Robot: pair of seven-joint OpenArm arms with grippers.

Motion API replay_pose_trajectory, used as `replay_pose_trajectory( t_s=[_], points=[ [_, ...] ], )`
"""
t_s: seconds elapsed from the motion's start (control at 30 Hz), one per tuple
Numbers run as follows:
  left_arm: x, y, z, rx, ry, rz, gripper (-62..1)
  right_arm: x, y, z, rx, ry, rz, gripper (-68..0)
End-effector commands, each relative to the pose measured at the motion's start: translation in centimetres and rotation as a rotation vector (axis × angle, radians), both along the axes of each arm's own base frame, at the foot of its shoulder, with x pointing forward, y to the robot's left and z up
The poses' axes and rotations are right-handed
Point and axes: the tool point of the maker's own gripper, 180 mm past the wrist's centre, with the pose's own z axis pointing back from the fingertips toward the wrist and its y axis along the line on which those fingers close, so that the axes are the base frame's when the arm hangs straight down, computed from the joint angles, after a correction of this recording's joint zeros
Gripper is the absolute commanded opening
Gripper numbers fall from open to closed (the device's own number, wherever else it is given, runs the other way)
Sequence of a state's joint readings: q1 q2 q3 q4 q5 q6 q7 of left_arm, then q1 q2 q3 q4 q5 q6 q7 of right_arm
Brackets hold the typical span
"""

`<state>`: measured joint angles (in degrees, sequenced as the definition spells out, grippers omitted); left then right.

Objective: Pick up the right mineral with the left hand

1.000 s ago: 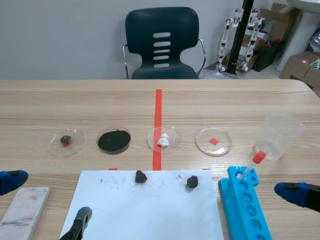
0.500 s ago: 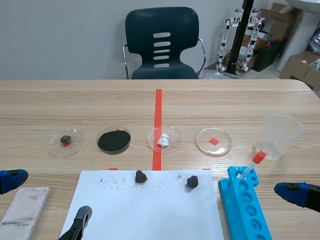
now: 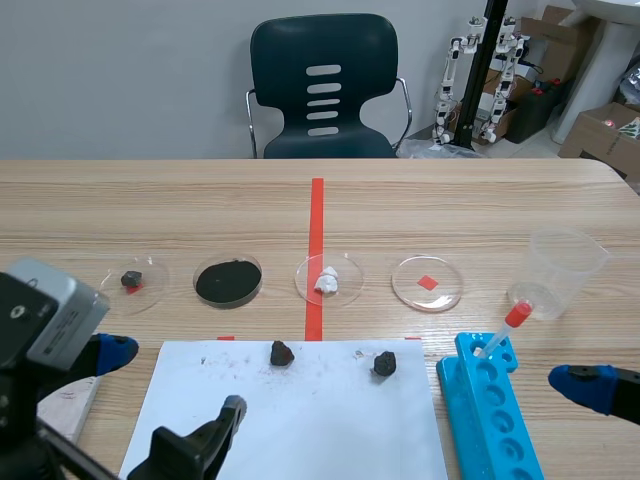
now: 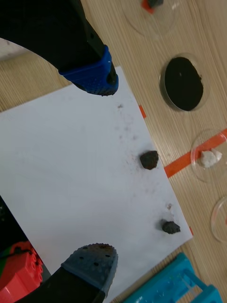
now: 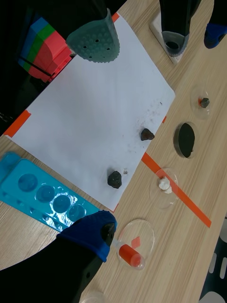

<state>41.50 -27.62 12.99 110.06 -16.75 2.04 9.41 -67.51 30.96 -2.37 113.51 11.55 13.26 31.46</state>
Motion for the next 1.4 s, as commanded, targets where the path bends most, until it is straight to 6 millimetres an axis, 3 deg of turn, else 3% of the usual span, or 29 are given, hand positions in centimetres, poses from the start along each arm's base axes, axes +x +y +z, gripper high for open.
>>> replay_pose_trajectory(
  t_s=[0.0, 0.2, 0.33, 0.5, 0.7, 0.9, 1.03, 1.37],
  points=[
    [0.8, -0.5, 0.4, 0.002, -0.021, -0.001, 1.4, 0.4, 0.3, 1.1, 0.025, -0.033, 0.000, 0.4],
    [3.0, -3.7, 0.2, -0.018, -0.029, -0.057, 1.4, 0.4, 0.3, 1.1, 0.025, -0.033, 0.000, 0.4],
    [3.7, -7.2, -0.3, -0.048, -0.037, -0.157, 1.4, 0.4, 0.3, 1.1, 0.025, -0.033, 0.000, 0.4],
    [4.1, -11.3, -1.8, -0.016, -0.055, -0.309, 1.4, 0.4, 0.3, 1.1, 0.025, -0.033, 0.000, 0.4],
    [5.8, -14.4, -3.9, 0.005, -0.046, -0.354, 1.4, 0.4, 0.3, 1.1, 0.025, -0.033, 0.000, 0.4],
    [7.3, -15.7, -5.6, 0.023, -0.034, -0.350, 1.4, 0.4, 0.3, 1.1, 0.025, -0.033, 0.000, 0.4],
    [7.1, -16.8, -6.7, 0.008, -0.016, -0.388, 1.4, 0.4, 0.3, 1.1, 0.025, -0.033, 0.000, 0.4],
    [7.8, -18.0, -7.8, -0.035, -0.050, -0.400, 1.4, 0.4, 0.3, 1.1, 0.025, -0.033, 0.000, 0.4]
  ],
)
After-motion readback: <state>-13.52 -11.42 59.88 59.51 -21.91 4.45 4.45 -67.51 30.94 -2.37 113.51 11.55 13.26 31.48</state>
